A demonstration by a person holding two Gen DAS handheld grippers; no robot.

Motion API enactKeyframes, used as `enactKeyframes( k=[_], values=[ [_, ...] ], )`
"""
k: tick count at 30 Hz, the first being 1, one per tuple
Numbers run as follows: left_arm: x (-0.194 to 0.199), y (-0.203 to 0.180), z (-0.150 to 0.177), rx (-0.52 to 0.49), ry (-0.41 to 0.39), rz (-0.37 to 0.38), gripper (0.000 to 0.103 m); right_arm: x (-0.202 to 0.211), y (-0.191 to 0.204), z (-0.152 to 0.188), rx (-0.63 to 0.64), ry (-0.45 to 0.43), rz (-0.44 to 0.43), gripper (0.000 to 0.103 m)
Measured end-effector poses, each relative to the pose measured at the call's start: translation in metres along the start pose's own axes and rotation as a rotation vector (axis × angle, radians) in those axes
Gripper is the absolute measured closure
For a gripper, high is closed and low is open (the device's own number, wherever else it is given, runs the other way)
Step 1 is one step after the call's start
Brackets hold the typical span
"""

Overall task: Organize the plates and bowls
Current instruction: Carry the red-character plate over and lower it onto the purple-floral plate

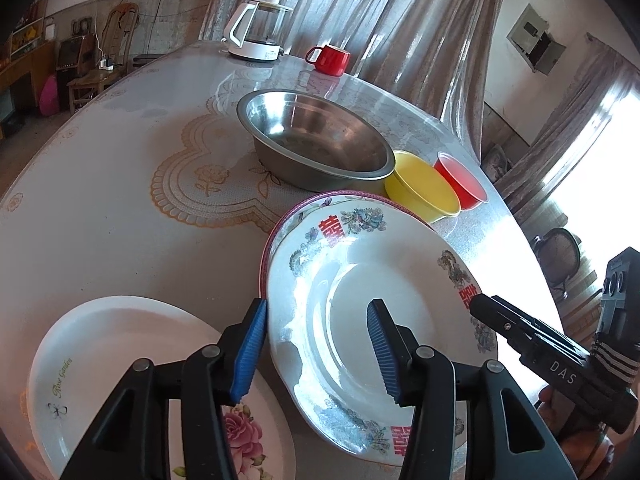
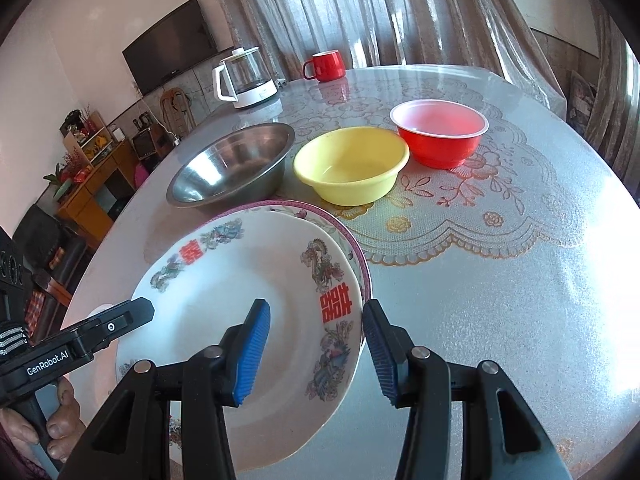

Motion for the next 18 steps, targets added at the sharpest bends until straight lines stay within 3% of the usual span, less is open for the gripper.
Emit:
enactKeyframes(
  k=[7, 15, 17, 18],
  values=[
    [0.009, 0.002, 0.004, 0.036, -0.01, 0.019, 0.05, 0.002, -0.001, 0.002, -0.013, 0.011, -0.015, 0.054],
    [0.014, -0.005, 0.018, -0.025, -0.012, -0.022, 0.051, 0.01, -0.013, 0.017, -0.016, 0.036, -0.019, 0.054],
    [0.015, -0.005, 0.02, -0.017, -0.011, -0.009, 0.051, 0.011, -0.014, 0.023, -0.005, 0.043, -0.019, 0.059],
    [0.015, -0.006, 0.021, -0.018, -0.011, -0.007, 0.051, 0.012, -0.013, 0.026, 0.008, 0.047, -0.019, 0.067]
  ],
)
Point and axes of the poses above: each gripper's, at about its wrist camera, not at the fingertips, and x roughly against the way its jaws point, y to its left, z to its underside, the point moved 9 cm from there along -x, roughly the way its jaws point, and after that the axes turned 2 degrees about y, right-handed, at the moved point
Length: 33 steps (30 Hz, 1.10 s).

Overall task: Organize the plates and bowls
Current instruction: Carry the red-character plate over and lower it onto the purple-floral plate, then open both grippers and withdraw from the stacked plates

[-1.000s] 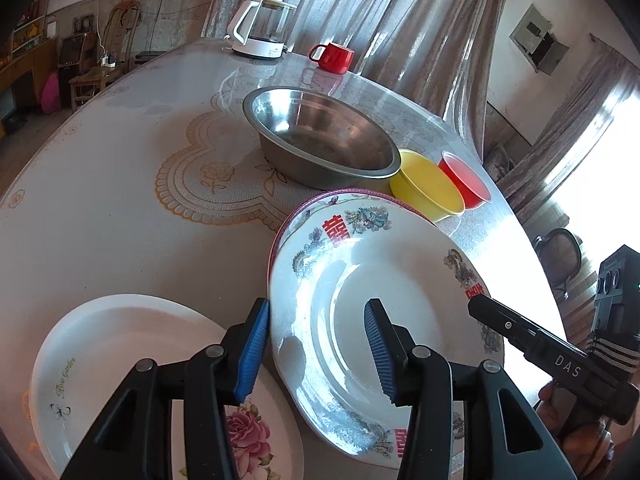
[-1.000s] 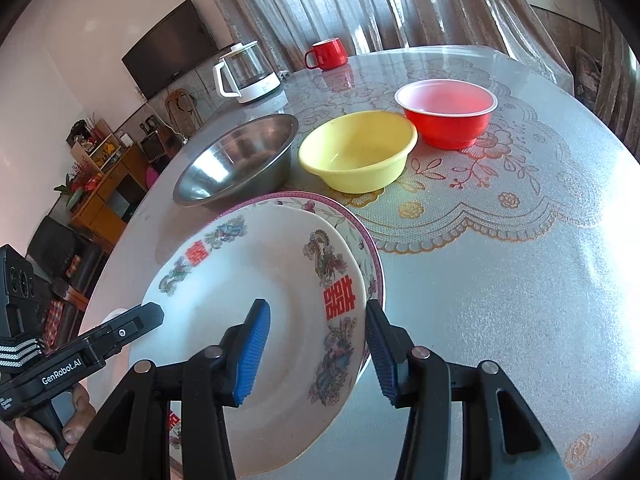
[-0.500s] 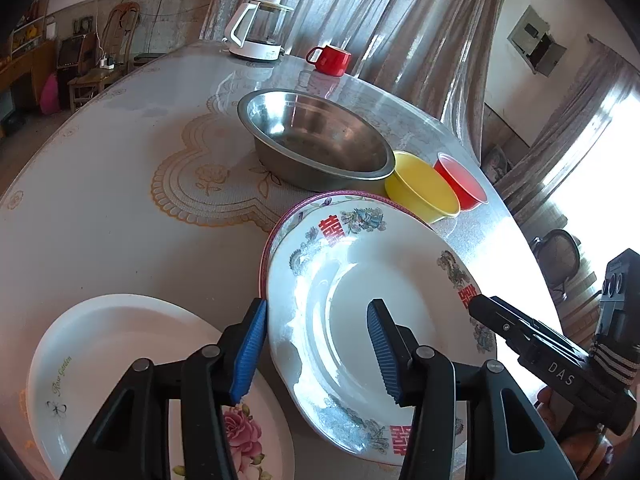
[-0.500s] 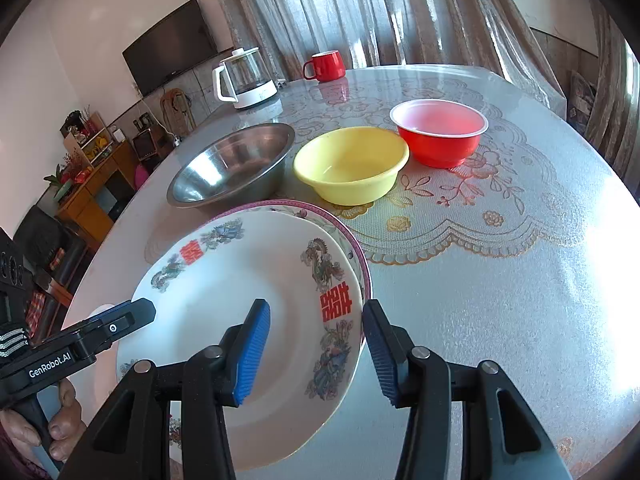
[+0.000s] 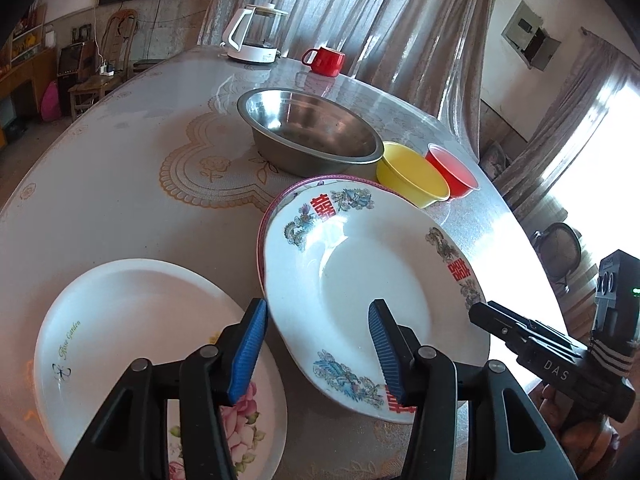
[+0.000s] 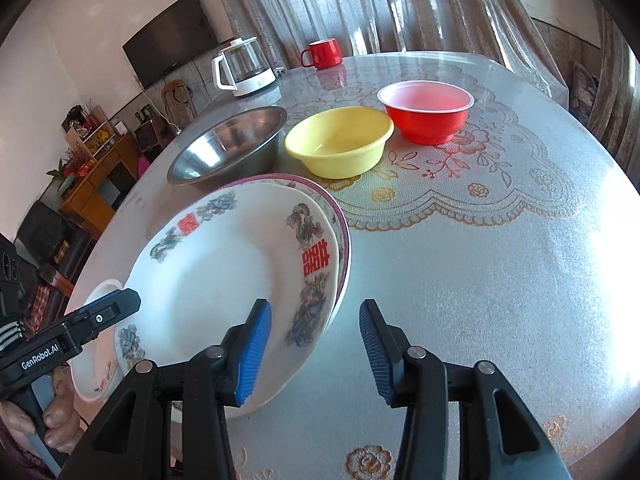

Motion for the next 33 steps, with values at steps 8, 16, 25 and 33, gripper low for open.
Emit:
enactKeyframes(
  k=[8, 16, 25, 33],
  values=[
    [-0.003, -0.001, -0.002, -0.01, -0.003, -0.028, 0.051, 0.001, 0.01, 0.006, 0.095, -0.032, 0.064, 0.078],
    [-0.013, -0.001, -0.011, -0.027, -0.009, -0.049, 0.051, -0.003, 0.012, -0.002, 0.176, -0.073, 0.179, 0.078],
    [-0.02, -0.004, -0.02, -0.053, -0.021, -0.058, 0.047, -0.012, 0.008, -0.015, 0.188, -0.106, 0.208, 0.076],
    [-0.024, 0.003, -0.014, -0.026, 0.0, -0.083, 0.047, -0.019, 0.008, -0.016, 0.177, -0.098, 0.197, 0.07]
  ],
)
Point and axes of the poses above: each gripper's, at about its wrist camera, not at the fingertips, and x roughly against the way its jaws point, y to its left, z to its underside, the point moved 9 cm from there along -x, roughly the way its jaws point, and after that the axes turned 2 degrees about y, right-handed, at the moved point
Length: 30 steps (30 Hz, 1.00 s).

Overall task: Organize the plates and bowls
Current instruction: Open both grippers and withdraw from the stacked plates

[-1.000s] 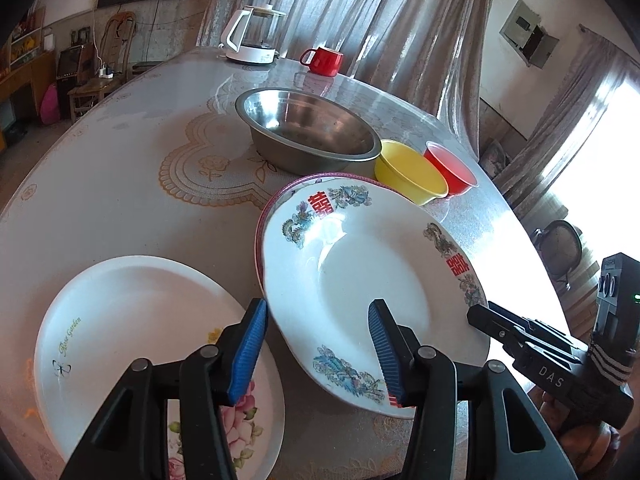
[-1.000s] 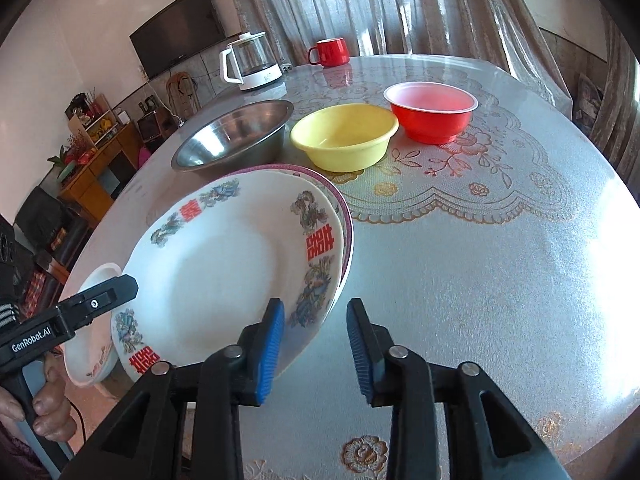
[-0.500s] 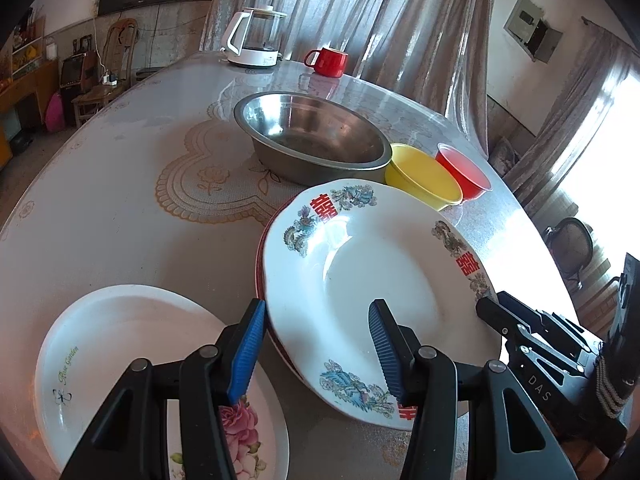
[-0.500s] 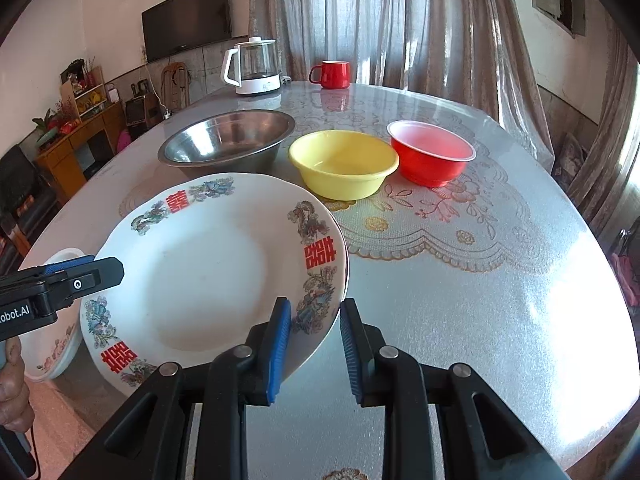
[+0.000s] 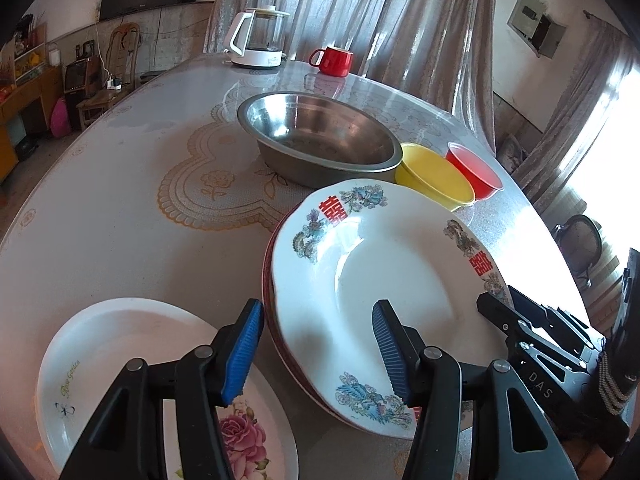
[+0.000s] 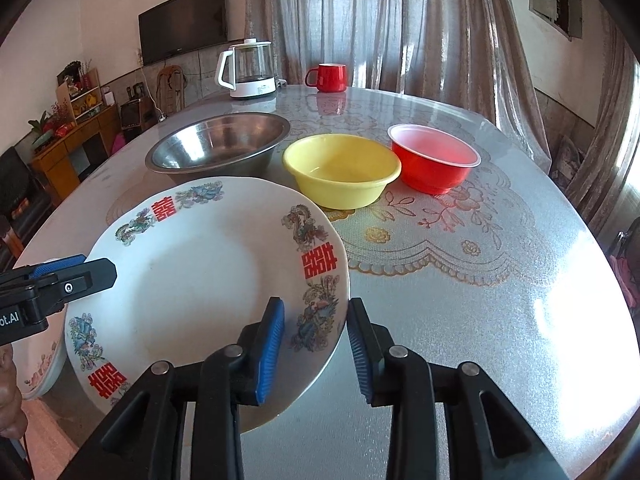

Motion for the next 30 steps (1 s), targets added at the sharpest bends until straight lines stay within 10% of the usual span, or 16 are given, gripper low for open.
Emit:
enactKeyframes(
  k=[5, 30],
  values=[
    [0.007, -0.001, 0.0, 0.002, -0.02, 0.005, 0.046, -0.008, 0.004, 0.01, -0.032, 0.045, -0.055, 0.056],
    [0.041, 0.023, 0.014, 0.012, -0.072, -0.072, 0.041, 0.044, 0.015, 0.001, -0.093, -0.062, -0.191, 0.056]
  ],
)
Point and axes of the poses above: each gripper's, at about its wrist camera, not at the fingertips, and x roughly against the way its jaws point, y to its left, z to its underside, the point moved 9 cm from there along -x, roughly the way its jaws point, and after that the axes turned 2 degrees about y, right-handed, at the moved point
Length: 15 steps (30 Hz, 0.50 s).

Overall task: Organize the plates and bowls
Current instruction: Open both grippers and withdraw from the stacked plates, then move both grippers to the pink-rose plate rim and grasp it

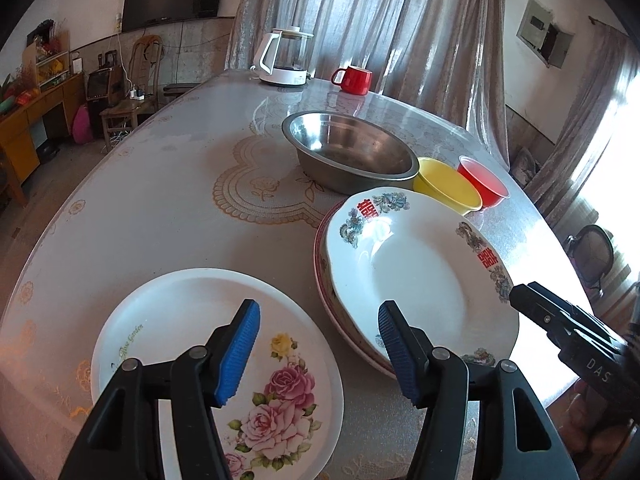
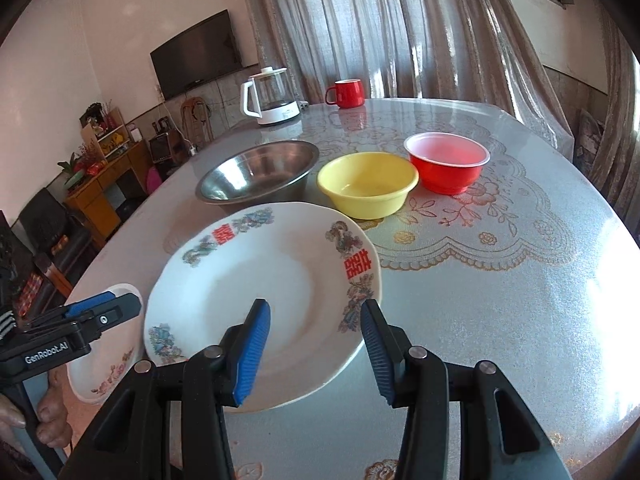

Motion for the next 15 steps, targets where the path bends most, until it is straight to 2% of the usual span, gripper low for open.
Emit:
enactKeyframes(
  k=[7, 15],
  values=[
    [0.006, 0.013, 0.004, 0.037, -0.003, -0.015, 0.041, 0.009, 0.041, 0.002, 0.045, 0.004, -0.177, 0.056],
    [0.017, 0.045, 0.003, 0.11, -0.013, -0.008, 0.041, 0.007, 0.103, 0.028, 0.158, 0.095, -0.373, 0.056]
  ],
)
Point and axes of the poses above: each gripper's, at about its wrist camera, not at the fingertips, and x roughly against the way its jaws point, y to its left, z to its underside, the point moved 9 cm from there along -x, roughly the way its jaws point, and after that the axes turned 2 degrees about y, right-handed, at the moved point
